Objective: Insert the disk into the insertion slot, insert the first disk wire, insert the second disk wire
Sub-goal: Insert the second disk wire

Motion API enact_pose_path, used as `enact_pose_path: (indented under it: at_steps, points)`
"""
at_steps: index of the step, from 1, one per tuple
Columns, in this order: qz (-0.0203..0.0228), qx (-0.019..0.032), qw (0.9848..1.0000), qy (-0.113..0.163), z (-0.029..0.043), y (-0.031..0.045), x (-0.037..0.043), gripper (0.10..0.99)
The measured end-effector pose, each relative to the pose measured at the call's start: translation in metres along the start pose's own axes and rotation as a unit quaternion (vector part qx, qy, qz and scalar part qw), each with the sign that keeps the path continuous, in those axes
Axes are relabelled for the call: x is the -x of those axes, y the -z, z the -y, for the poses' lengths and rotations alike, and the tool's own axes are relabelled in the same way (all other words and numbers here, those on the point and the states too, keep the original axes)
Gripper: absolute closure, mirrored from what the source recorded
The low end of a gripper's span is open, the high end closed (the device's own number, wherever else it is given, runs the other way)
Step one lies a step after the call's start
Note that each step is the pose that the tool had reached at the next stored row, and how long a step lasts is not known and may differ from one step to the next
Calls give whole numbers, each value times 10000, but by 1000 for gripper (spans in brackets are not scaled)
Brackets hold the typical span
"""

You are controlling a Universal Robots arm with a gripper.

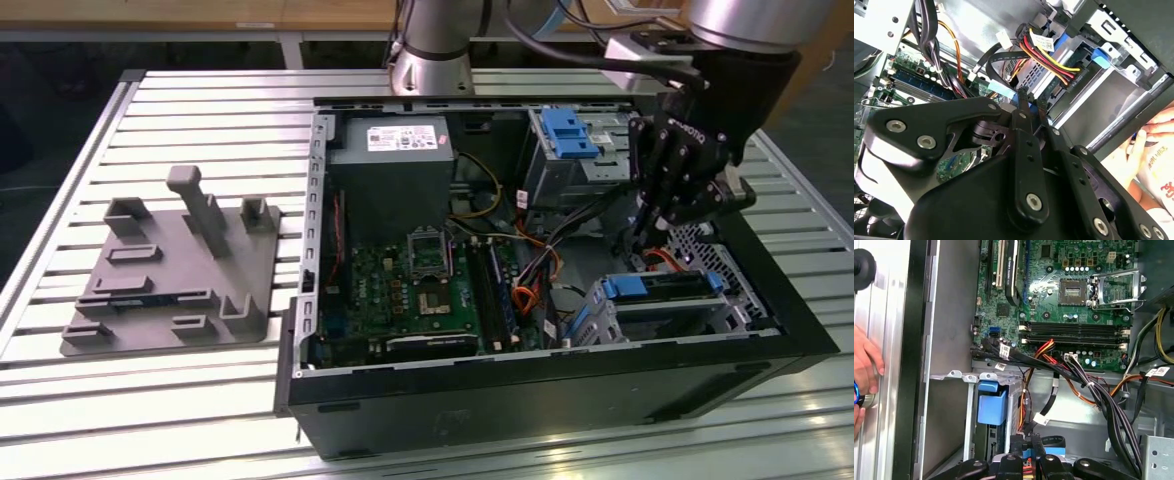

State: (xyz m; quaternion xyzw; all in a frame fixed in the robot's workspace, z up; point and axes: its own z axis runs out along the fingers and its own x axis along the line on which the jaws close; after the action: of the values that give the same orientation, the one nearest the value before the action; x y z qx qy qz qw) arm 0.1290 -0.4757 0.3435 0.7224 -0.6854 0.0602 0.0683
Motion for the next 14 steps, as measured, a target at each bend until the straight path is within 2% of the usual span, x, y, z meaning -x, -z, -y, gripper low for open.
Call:
enact_pose_path:
  at_steps: [2, 5, 6, 7, 9, 14]
  points:
    - [22, -7, 10000, -1, -4, -2, -8, 871]
    - [98, -18, 9999, -3, -7, -4, -21, 871]
    - [127, -20, 9999, -3, -8, -5, -28, 882]
    - [152, -22, 9999, -3, -8, -7, -37, 941]
    - [198, -24, 9998, -4, -10, -10, -55, 941]
    - [239, -26, 9997, -5, -12, -19, -102, 941]
